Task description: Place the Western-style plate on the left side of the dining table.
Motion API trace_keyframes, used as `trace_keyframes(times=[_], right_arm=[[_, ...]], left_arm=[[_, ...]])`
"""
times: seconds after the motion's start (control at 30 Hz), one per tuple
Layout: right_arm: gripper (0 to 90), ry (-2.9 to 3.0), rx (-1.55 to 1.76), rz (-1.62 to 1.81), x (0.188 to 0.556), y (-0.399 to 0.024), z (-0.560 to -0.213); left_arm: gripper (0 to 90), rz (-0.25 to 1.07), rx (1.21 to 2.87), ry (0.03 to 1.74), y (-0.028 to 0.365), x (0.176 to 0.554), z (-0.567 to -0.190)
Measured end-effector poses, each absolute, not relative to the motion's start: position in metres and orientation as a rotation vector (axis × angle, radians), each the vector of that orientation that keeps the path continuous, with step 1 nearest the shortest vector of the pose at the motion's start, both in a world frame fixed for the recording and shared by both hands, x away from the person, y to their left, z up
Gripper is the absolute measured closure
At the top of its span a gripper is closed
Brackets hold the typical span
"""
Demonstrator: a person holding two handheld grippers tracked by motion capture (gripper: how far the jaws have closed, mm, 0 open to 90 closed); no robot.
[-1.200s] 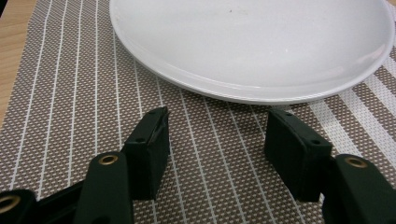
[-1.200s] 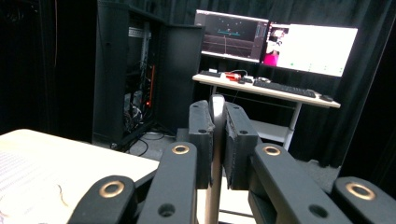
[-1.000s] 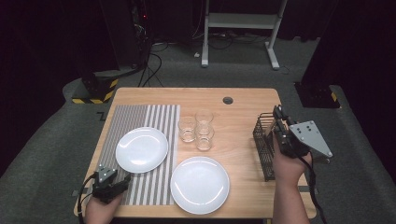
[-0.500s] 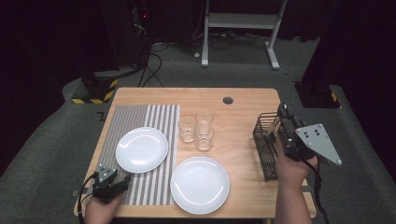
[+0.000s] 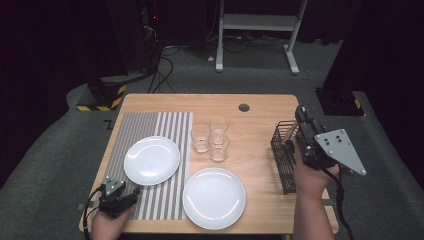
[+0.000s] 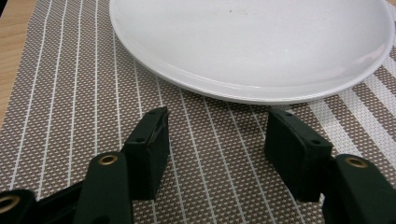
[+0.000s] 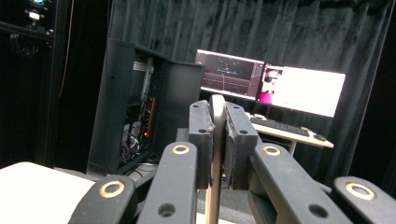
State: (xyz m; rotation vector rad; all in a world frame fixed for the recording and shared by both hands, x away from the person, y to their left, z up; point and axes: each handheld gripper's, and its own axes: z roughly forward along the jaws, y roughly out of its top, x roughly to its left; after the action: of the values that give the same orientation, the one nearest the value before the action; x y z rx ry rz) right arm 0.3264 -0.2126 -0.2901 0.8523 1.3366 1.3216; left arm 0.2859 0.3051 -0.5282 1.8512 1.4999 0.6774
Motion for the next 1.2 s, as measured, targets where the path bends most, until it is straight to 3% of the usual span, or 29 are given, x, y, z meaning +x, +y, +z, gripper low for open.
trace_keyframes(times=[1.2], right_arm=[[83.1,1.447,0.804,1.384,0.325,-0.169,-0.311]], left_arm=[[39.7,0.676,1.849,1.496,0.305,0.286,-0.528]])
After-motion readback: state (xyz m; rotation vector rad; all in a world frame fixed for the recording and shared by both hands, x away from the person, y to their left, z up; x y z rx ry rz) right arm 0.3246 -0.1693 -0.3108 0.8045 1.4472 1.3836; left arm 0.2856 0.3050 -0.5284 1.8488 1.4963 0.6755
